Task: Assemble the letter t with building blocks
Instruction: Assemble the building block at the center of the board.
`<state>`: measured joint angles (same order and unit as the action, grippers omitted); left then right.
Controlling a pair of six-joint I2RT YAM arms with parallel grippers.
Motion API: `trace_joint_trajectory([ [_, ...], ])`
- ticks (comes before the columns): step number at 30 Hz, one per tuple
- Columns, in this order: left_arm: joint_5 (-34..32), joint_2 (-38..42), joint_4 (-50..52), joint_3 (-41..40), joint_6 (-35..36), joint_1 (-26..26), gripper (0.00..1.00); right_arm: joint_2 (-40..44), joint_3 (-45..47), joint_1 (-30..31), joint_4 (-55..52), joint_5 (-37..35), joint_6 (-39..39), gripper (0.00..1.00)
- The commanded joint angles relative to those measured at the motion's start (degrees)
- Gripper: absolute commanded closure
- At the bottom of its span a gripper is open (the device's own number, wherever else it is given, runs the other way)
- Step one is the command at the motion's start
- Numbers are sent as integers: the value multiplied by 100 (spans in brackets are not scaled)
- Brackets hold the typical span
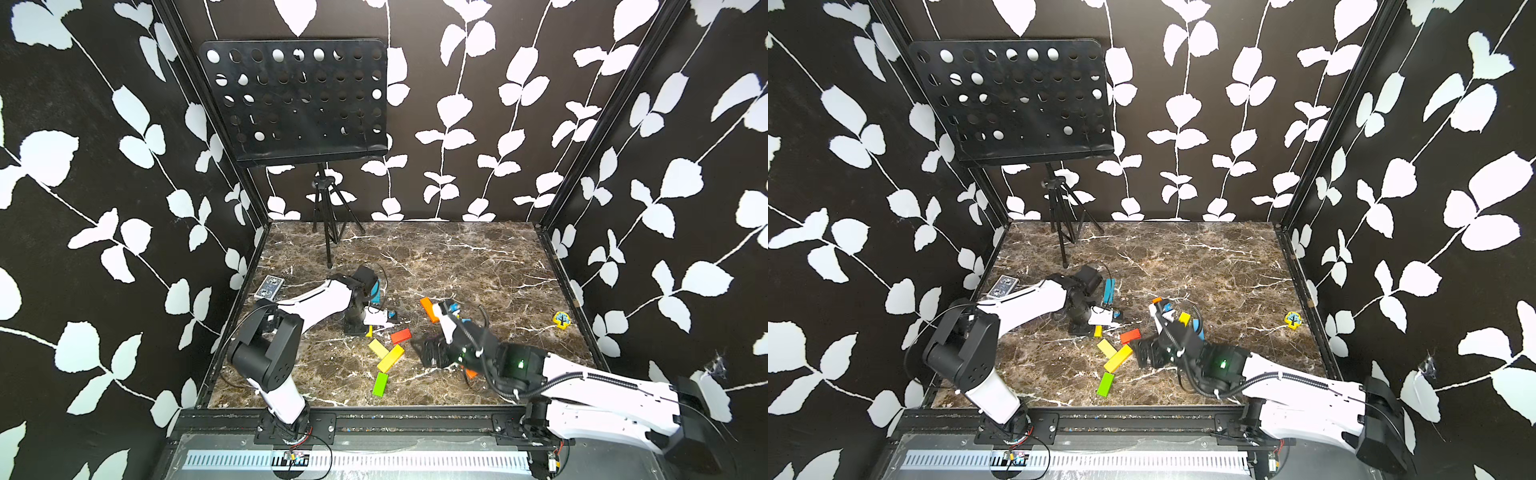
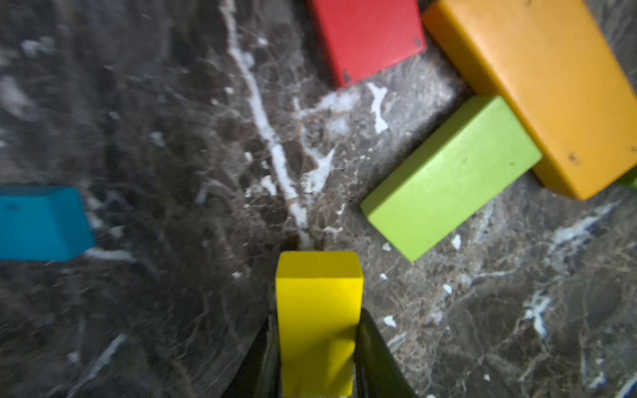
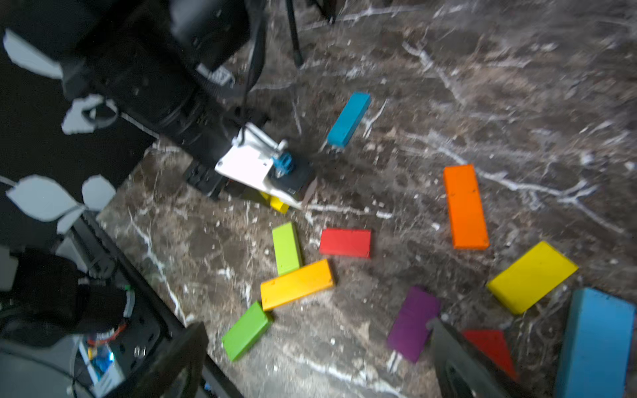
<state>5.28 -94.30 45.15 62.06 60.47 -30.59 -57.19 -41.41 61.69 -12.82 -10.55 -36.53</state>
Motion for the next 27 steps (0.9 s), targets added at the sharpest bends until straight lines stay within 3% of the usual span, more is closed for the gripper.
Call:
trace_joint_trajectory([
  [1,-42,461,412,263,190,99,71,-21,-589,-496,-398,482,515,1],
  [6,-237,390,492,626,517,298,70,-607,-1448,-1222,-560,1221,947,1],
  [11,-250,-114,557,1164,739,496,70,-1565,-2062,-1583,-454,1656,1197,1],
  [18,-345,-900,561,1884,1094,683,70,-2296,-2152,-1960,221,2050,1131,1],
  [27,-325,-1813,633,2786,1457,912,70,-2482,-2042,-2297,629,2198,1225,1],
])
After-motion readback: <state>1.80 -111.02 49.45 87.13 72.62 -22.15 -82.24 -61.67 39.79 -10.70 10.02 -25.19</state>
